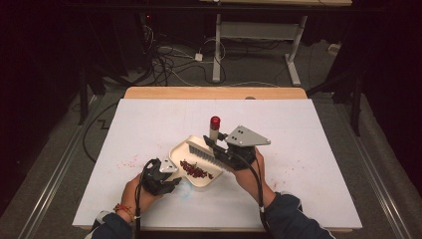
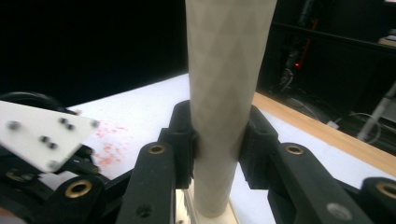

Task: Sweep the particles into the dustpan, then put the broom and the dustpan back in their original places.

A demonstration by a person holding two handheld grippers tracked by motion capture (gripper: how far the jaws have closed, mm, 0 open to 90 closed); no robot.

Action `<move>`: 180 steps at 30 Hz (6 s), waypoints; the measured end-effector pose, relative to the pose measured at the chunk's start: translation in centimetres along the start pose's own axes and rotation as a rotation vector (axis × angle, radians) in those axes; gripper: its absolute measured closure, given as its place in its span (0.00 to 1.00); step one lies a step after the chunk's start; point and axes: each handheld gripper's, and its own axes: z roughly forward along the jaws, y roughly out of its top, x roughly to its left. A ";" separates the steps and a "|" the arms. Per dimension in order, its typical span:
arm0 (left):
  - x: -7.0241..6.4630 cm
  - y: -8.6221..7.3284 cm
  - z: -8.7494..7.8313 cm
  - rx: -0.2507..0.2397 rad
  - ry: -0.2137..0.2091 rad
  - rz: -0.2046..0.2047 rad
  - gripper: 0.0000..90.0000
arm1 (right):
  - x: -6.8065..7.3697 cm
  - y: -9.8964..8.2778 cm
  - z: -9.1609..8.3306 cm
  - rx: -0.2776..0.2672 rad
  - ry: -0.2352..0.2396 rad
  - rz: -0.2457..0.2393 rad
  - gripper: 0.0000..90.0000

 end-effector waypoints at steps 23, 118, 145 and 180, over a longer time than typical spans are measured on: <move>-0.6 -0.2 -1.4 0.060 -0.022 -0.030 0.71 | -0.3 -2.7 0.4 0.125 -0.109 -0.084 0.77; 1.6 -2.5 -3.1 0.028 -0.028 -0.142 0.71 | -0.4 -1.8 1.8 0.019 0.073 -0.082 0.78; 0.1 -3.0 -2.5 -0.030 0.053 -0.251 0.71 | 5.9 -1.0 2.7 -0.028 0.160 -0.093 0.78; 2.3 -3.4 -2.5 -0.036 0.091 -0.296 0.71 | -5.2 -1.1 -8.6 -0.003 0.066 -0.070 0.77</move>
